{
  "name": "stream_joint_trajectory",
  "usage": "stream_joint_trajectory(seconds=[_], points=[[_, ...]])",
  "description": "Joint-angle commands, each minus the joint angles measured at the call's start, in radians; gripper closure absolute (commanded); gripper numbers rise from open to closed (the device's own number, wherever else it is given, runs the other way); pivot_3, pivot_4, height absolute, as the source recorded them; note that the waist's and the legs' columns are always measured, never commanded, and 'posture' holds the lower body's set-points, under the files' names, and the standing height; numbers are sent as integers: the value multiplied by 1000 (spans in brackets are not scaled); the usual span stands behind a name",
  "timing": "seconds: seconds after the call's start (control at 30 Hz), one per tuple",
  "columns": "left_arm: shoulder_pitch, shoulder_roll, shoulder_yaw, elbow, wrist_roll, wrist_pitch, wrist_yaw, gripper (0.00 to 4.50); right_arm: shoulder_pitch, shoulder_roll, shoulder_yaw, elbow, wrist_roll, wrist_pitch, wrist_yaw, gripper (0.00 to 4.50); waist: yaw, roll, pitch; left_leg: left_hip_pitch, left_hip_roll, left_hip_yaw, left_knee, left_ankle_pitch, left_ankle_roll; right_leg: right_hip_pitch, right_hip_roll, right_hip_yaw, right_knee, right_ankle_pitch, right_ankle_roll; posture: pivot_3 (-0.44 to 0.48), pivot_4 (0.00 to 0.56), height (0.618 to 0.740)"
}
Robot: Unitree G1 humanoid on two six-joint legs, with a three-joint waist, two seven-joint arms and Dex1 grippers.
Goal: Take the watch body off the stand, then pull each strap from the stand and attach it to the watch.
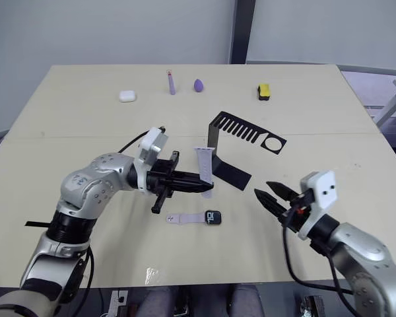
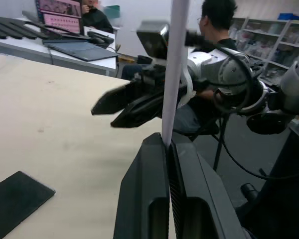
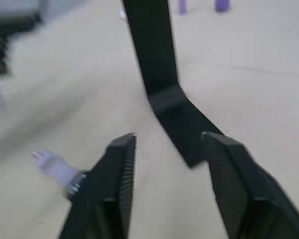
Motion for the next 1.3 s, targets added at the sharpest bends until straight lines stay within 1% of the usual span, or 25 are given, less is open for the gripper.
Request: stream_joint_trajectory(seconds=[0.03, 0.07, 0.1, 0.2, 0.43, 0.47, 0.53, 0.57, 0.73, 0.87, 0.93, 0.97, 1.03, 1.3], points=[[-50, -26, -4, 30, -37, 31, -44, 4500, -110, -46, -36, -19, 312, 12, -57, 691, -4, 0, 0, 0, 0, 0, 0, 0, 0, 0, 0, 0, 0, 0, 0, 0, 150, 740], [-59, -33, -6, 43, -34, 34, -49, 4500, -144, -54, -27, -2, 387, 10, -87, 175, -4, 0, 0, 0, 0, 0, 0, 0, 0, 0, 0, 0, 0, 0, 0, 0, 150, 740], [-65, -37, -6, 53, -31, 35, -53, 4500, -166, -62, -19, 11, 442, 8, -114, 76, -4, 0, 0, 0, 0, -1, 0, 0, 0, 0, 0, 1, 0, 0, -1, 0, 150, 740], [-76, -43, -1, 61, -41, 55, -65, 4500, -239, -75, 48, 33, 512, 2, -179, 76, -4, 0, 0, 0, 0, -1, -1, 0, -1, 0, 0, 1, 0, -1, -1, 0, 150, 740], [-69, -44, 12, 38, -49, 79, -55, 4500, -309, -90, 154, 41, 511, -27, -222, 76, -2, 0, 0, -1, -1, 0, 1, 0, 1, 0, -1, 0, 0, 0, 0, 0, 150, 740], [-66, -43, 11, 37, -43, 73, -52, 4500, -325, -93, 165, 42, 515, -27, -228, 309, -2, 0, 0, -1, -1, 0, 1, 0, 2, 0, -2, 0, 0, 0, 0, 0, 150, 740], [-64, -50, 15, 37, -44, 74, -41, 4500, -348, -103, 184, 43, 529, -27, -232, 928, -2, 0, 0, -1, -1, 0, 1, 0, 2, 0, -2, 0, 0, 0, 0, 0, 150, 740], [-63, -52, 18, 36, -48, 76, -38, 4500, -355, -108, 194, 43, 530, -26, -234, 1369, -2, 0, 0, -1, -1, 0, 1, 0, 2, 0, -2, 0, 0, 0, 0, 0, 150, 740], [-59, -57, 29, 26, -56, 80, -27, 4500, -375, -117, 245, 50, 494, -31, -239, 1369, -3, 0, 0, -1, -1, 0, 1, 0, 1, 0, -2, 1, 0, 0, 0, 0, 150, 740], [-54, -56, 37, 18, -61, 83, -21, 4500, -378, -104, 250, 59, 519, -48, -249, 1369, -3, 0, 0, -1, -1, 0, 1, 0, 2, 0, -2, 0, 1, 0, 0, 0, 150, 740], [-50, -56, 38, 11, -63, 85, -17, 4500, -373, -103, 248, 58, 546, -52, -243, 1922, -3, 0, 0, -1, -1, 0, 1, 0, 2, 0, -2, 0, 1, 0, 0, 0, 150, 740], [-48, -56, 37, 8, -64, 84, -14, 4500, -370, -105, 247, 55, 556, -53, -238, 2287, -3, 0, 0, -1, -1, 0, 1, 0, 2, 0, -2, 0, 0, 0, 0, 0, 150, 740], [-44, -57, 38, 1, -67, 85, -10, 4500, -368, -107, 247, 51, 561, -61, -238, 3182, -3, 0, 0, -1, -1, 0, 1, 0, 2, 0, -2, 0, 0, 0, 0, 0, 150, 740], [-46, -57, 48, 3, -82, 94, -2, 4500, -350, -116, 237, 60, 565, -80, -238, 3182, -2, 0, 0, -1, -1, 0, 1, 0, 2, 0, -2, 0, 0, 0, 0, 0, 150, 740]])
